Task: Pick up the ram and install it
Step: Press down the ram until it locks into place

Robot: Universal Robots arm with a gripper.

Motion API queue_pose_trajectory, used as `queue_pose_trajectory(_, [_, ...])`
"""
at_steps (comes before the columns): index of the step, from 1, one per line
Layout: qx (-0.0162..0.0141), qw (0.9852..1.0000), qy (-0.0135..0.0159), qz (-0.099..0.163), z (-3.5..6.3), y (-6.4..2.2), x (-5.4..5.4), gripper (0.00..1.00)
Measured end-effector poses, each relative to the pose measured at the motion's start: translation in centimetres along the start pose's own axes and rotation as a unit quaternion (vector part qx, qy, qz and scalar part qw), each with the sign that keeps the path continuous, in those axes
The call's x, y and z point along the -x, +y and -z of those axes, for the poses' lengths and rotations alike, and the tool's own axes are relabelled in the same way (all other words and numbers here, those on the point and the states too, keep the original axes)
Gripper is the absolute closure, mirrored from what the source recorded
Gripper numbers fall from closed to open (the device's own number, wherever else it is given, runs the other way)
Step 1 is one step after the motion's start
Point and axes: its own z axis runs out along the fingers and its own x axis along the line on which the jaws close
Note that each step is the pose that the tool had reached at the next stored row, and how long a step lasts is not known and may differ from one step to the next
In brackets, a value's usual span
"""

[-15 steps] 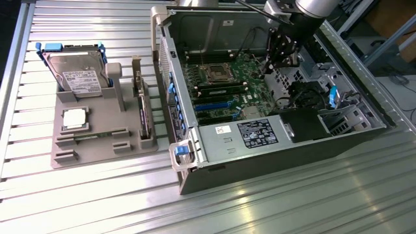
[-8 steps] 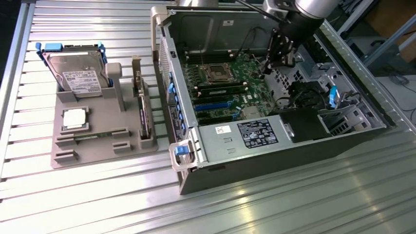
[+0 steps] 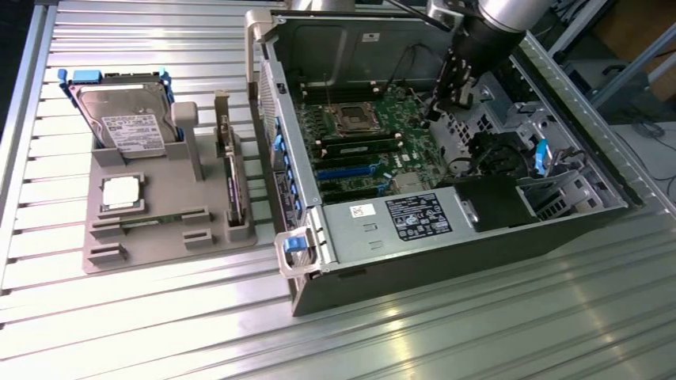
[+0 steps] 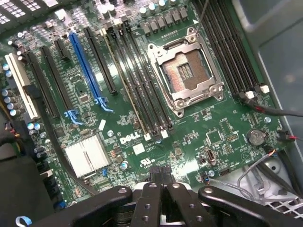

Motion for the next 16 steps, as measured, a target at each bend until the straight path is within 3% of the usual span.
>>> queue_pose_trajectory(5, [-0.0006,0.9996,-0.0004,-0.029,-0.03,0.04,0.11,0.89])
queue_pose_trajectory(13, [-0.0013,0.9978,-0.0011,-0.067,-0.31,0.18,0.61,0.89])
queue_pose_trajectory(16, [-0.0010,0.9945,-0.0037,-0.105,-0.44,0.19,0.65,0.89])
